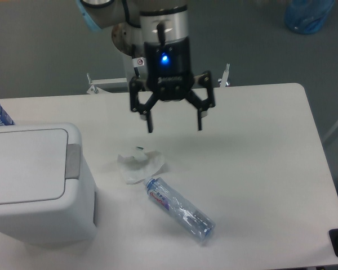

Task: Open the trash can
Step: 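Move the open gripper down toward the trash can lid edge, then hook the gripper finger under the lid edge and hold position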

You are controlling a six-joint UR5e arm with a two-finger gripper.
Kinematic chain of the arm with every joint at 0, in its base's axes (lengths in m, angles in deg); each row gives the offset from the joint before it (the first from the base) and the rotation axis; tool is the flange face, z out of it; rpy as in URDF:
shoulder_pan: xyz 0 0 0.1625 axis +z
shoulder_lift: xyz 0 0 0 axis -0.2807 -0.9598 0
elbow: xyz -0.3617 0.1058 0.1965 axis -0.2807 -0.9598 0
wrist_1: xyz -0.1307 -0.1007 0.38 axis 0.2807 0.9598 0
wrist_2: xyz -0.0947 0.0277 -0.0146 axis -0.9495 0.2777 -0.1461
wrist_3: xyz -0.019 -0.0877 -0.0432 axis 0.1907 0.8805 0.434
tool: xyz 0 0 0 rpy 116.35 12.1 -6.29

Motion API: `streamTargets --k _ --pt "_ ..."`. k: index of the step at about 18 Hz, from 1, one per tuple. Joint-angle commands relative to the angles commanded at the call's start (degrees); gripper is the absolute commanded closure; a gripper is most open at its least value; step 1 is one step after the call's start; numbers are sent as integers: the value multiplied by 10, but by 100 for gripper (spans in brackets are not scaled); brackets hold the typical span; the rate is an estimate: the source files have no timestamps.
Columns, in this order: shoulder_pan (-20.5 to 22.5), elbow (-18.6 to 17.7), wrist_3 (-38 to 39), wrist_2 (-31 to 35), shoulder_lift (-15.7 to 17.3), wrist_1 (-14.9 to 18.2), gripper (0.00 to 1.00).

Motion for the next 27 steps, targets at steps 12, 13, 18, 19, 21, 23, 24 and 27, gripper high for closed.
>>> streamTargets --k 12,13,18,19,21,23,24,27 --pt "-49 7 53 0 -33 -11 0" --pt "-55 11 62 0 -39 -19 0" --pt "-72 7 89 1 -50 -47 0" --pt "-73 7 95 1 -48 -47 0" --pt "-75 6 100 1 -48 -47 0" --pt "-77 4 100 1 -47 -47 0" --pt "-78 4 100 1 -47 -47 0" --pt "-79 3 114 1 -46 -47 0"
